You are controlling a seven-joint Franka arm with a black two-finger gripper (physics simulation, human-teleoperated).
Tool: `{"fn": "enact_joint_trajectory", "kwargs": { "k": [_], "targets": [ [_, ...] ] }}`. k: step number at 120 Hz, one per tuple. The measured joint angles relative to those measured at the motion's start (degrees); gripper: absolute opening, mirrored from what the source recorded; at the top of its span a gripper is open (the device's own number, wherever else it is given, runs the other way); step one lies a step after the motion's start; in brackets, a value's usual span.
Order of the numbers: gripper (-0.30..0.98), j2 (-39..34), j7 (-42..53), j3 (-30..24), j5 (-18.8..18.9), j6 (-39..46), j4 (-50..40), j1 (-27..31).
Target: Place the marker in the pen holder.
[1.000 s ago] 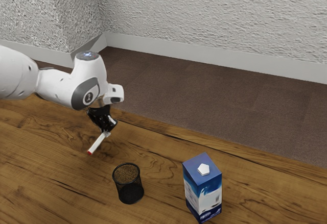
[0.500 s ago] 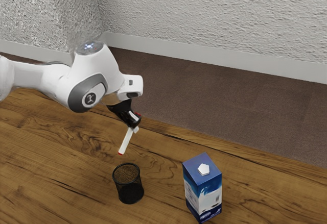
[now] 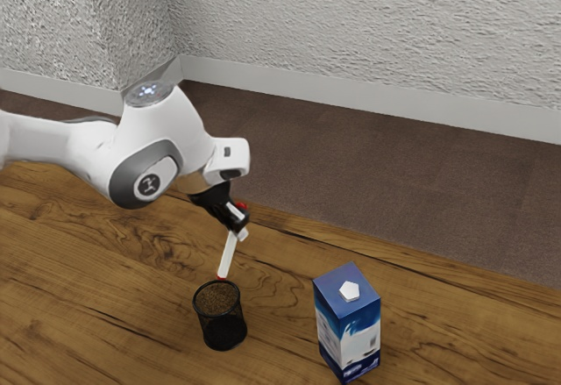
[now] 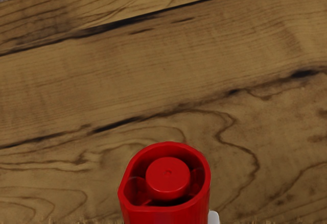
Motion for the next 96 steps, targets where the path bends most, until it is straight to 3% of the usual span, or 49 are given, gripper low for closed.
{"fn": "enact_joint_trajectory", "kwargs": {
  "k": [51,96],
  "targets": [
    [-0.08,-3.97,-2.06,-0.08,0.03,-0.07,-5.25,-0.37],
    [-0.03,-2.96,-3.77,-0.13,-0.24,0.07,-9.93,-1.30]
  ]
}}
